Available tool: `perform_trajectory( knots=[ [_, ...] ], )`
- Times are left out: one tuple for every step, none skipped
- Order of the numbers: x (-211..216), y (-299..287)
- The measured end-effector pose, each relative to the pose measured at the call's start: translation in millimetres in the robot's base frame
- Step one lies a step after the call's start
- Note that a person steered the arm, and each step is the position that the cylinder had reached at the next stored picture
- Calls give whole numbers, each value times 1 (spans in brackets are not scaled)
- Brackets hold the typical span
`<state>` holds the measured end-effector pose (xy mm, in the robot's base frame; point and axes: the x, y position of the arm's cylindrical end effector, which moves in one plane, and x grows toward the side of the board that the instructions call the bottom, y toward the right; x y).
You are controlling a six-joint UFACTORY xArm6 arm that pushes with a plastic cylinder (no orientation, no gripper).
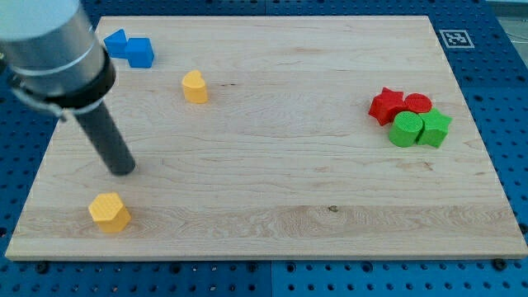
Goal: Move heart parallel to the blue cube
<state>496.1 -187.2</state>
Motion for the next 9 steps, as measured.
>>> perform_trajectory(
  knots=[
    [-26, 20],
    [-26, 22],
    [-39, 50],
    [-90, 69],
    [-138, 69],
    [-186, 69],
    [-210, 76],
    [-228, 83],
    [-238, 117]
  ],
)
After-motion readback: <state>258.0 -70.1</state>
